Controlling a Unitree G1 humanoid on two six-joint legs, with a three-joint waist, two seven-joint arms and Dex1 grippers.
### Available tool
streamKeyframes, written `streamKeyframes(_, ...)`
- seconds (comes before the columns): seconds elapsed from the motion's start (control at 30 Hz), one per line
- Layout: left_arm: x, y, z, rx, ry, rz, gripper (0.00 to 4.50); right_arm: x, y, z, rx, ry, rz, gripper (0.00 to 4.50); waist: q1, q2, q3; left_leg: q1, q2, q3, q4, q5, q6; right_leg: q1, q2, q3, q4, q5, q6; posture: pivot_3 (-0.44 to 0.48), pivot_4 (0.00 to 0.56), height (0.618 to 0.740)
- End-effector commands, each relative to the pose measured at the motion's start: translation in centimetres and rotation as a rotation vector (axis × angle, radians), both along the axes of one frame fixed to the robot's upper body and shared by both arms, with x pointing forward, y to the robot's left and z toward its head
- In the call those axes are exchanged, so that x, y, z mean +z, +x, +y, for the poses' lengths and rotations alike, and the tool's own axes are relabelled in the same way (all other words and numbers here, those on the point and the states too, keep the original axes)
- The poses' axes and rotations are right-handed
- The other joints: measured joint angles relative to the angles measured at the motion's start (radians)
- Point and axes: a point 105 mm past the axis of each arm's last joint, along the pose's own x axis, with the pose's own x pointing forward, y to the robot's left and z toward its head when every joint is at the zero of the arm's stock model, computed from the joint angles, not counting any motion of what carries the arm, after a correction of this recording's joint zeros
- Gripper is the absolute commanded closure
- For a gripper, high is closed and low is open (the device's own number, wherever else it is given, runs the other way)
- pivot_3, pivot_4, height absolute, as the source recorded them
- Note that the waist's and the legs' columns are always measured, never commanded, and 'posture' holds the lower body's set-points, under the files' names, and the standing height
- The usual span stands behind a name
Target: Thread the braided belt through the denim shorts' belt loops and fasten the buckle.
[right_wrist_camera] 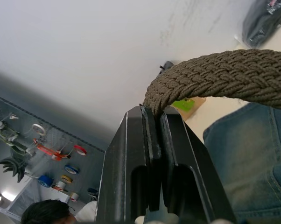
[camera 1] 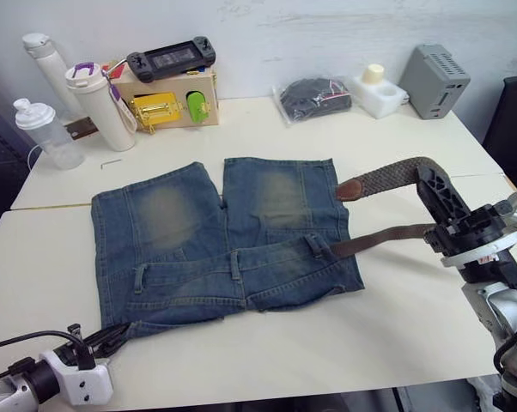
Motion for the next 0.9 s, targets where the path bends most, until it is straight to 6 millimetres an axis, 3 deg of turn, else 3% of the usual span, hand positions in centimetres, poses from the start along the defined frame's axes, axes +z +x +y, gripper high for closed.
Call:
streamKeyframes(0.03,3.3,0.7,-3.1,-0.079,-0.204,0.047,2.08,-0.6,0.4,0.8,0.016,-0.099,0.044,4.5,0.0,-0.003,0.002,0.0,0.0,0.0,0.0,0.0,0.0,0.0,0.0,0.0,0.0,0.0,0.0,0.0,0.15,0.74)
streamKeyframes(0.1,6.2,1.4,-5.1,-0.119,-0.364,0.092,1.25,-1.4,0.9,1.0,0.01,-0.16,0.087,4.5,0.005,-0.006,0.005,-0.002,0.0,-0.001,0.002,0.0,0.0,0.0,-0.001,-0.001,-0.002,0.001,-0.001,0.0,0.15,0.74)
streamKeyframes(0.2,8.6,1.6,-7.4,-0.159,-0.521,0.235,1.25,-2.1,1.4,0.9,-0.001,-0.192,0.124,4.5,0.011,-0.007,0.006,-0.005,0.0,-0.002,0.004,0.0,0.0,0.0,-0.001,-0.002,-0.004,0.002,-0.002,0.0,0.15,0.74)
streamKeyframes(0.33,9.8,0.8,-10.7,-0.214,-0.712,0.536,1.25,-3.6,2.3,0.3,-0.042,-0.245,0.218,4.5,0.009,-0.004,0.009,-0.005,0.0,-0.002,0.004,0.0,0.0,0.0,0.0,-0.002,-0.006,0.003,-0.002,0.0,0.15,0.74)
streamKeyframes(0.4,10.3,2.5,-11.7,-0.221,-0.8,0.558,1.25,-3.8,2.5,0.2,-0.048,-0.281,0.23,4.5,0.011,0.0,0.012,-0.006,0.0,-0.002,0.004,0.0,0.0,0.0,0.0,-0.002,-0.006,0.003,-0.002,0.0,0.15,0.74)
streamKeyframes(0.53,9.1,6.2,-14.8,-0.264,-0.902,0.579,1.25,-4.4,2.6,0.1,-0.043,-0.303,0.263,4.5,0.023,0.002,0.014,-0.005,-0.001,-0.002,0.006,0.001,0.0,0.001,0.001,-0.003,-0.004,0.003,-0.001,0.0,0.15,0.74)
streamKeyframes(0.67,8.3,8.3,-16.7,-0.294,-0.933,0.562,1.25,-5.0,2.7,0.1,-0.046,-0.338,0.295,4.5,0.017,-0.003,0.016,-0.008,-0.001,-0.001,0.01,0.0,0.001,-0.001,0.002,-0.002,0.001,0.004,0.0,0.0,0.15,0.74)
streamKeyframes(0.9,7.8,8.5,-18.0,-0.335,-0.93,0.569,1.25,-4.8,2.9,-0.1,-0.059,-0.363,0.287,4.5,0.023,-0.004,0.016,-0.018,-0.001,-0.002,0.016,0.0,0.002,-0.009,0.002,-0.002,0.0,0.005,0.002,0.0,0.15,0.74)
